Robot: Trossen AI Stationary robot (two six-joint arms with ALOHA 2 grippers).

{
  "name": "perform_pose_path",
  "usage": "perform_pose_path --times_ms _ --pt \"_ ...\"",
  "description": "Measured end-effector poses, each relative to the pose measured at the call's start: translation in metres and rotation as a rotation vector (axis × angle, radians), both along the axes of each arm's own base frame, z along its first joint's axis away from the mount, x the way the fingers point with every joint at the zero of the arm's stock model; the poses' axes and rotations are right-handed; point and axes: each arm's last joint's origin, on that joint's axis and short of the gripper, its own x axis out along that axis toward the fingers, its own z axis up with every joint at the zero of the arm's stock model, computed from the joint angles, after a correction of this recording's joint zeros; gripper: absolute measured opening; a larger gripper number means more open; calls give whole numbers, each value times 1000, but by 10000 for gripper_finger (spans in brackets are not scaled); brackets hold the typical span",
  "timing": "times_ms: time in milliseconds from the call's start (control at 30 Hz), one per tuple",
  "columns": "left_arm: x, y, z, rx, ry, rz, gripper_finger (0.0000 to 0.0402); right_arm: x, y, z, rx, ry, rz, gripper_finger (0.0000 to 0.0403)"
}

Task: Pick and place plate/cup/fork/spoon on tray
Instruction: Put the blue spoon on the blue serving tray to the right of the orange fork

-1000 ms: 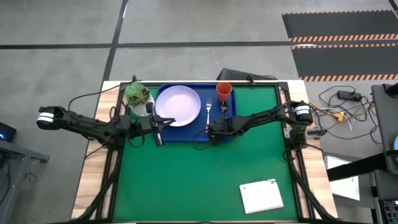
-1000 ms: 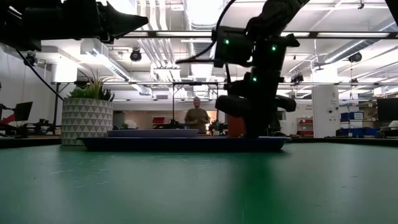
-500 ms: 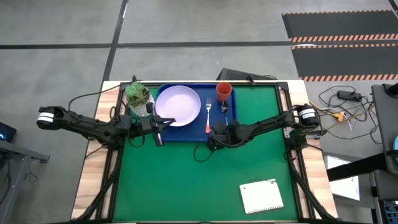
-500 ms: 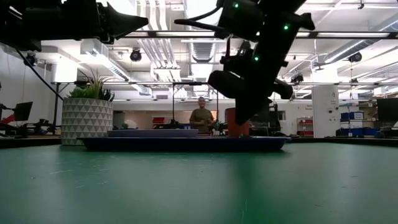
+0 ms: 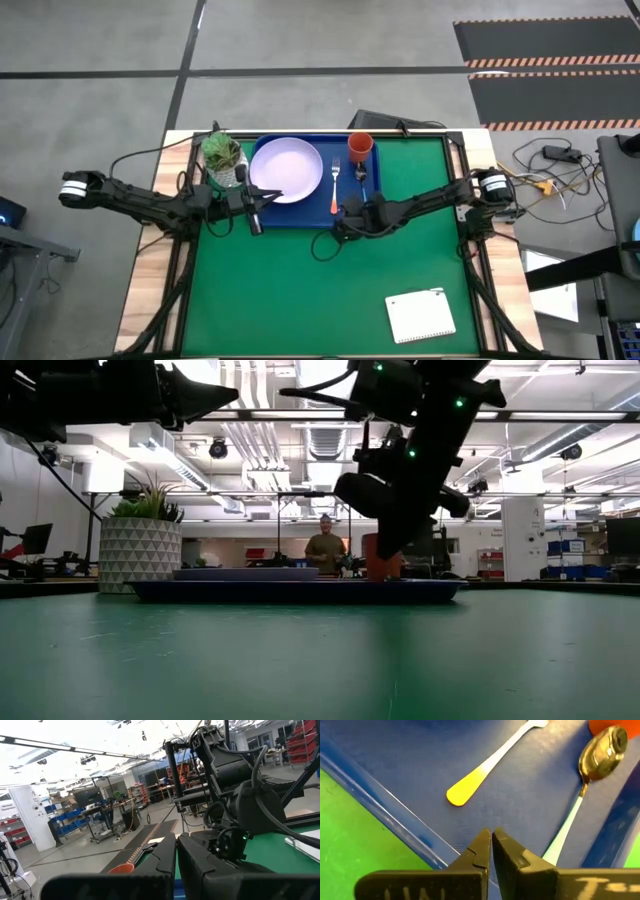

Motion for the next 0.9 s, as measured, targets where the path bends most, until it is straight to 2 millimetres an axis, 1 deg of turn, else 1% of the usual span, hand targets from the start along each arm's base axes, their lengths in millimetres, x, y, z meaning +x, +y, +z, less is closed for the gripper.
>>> perform_pose_path --times_ms 100,167,267,400,500,567,667,800,900 --pt "0 0 0 0 -1 0 0 2 -5 9 25 36 52 9" --pt "0 0 1 0 -9 0 0 2 -11 21 58 60 75 9" --pt "-1 0 3 -1 -33 1 0 -1 -21 39 50 72 104 9" --pt "-1 0 4 -1 -42 1 0 -6 -38 55 50 62 171 8" --pt "-1 0 3 -1 -38 1 0 -14 -55 62 38 57 164 9" --pt "0 0 2 0 -28 1 0 -17 -67 62 48 44 161 8" --pt "0 0 1 0 -21 2 0 -17 -82 55 66 -20 185 8" --pt "0 0 1 -1 -20 5 0 -15 -103 36 108 -118 235 8" --pt "1 0 1 -1 -17 6 0 -18 -121 20 124 -176 217 8"
